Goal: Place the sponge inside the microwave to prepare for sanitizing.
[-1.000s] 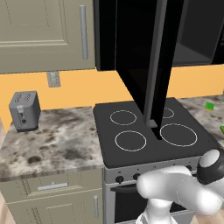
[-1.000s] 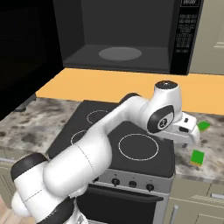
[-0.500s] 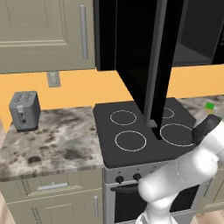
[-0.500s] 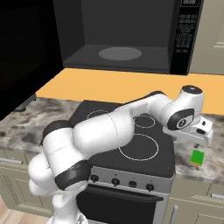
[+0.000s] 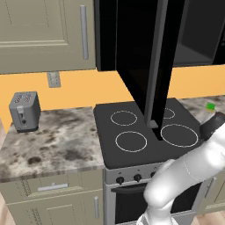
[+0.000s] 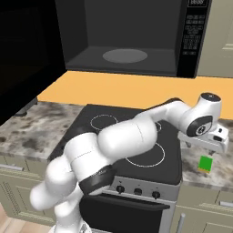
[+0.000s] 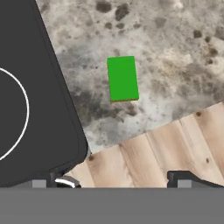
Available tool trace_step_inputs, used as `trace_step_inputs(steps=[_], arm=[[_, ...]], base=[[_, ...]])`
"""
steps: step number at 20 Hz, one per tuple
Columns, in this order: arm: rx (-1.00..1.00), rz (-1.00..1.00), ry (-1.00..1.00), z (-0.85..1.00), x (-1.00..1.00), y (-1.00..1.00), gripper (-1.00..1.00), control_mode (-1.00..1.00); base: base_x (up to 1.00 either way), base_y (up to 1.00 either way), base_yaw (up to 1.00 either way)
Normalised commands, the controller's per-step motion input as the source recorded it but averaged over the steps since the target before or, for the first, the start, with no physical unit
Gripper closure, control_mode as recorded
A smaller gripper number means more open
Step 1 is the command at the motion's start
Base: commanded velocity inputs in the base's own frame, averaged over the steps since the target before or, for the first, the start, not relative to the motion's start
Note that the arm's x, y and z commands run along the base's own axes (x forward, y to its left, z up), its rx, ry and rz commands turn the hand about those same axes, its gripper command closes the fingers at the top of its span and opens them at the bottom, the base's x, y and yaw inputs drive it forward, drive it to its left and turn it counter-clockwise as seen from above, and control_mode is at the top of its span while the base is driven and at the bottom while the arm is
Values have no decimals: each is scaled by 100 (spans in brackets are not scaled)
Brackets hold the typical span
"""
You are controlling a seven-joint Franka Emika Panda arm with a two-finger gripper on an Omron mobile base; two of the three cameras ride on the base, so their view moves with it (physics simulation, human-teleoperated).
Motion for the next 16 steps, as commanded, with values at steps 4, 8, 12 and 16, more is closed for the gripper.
trace_step_inputs(steps=[4,8,12,16], arm=[[0,2,0,-22,46,-17,-100,-100],[-3,2,0,-32,47,-11,-100,-100],[-7,1,0,-36,50,-28,-100,-100],[-1,0,0,-11,9,-15,-100,-100]], base=[[0,0,0],[0,0,0],[0,0,0],[0,0,0]])
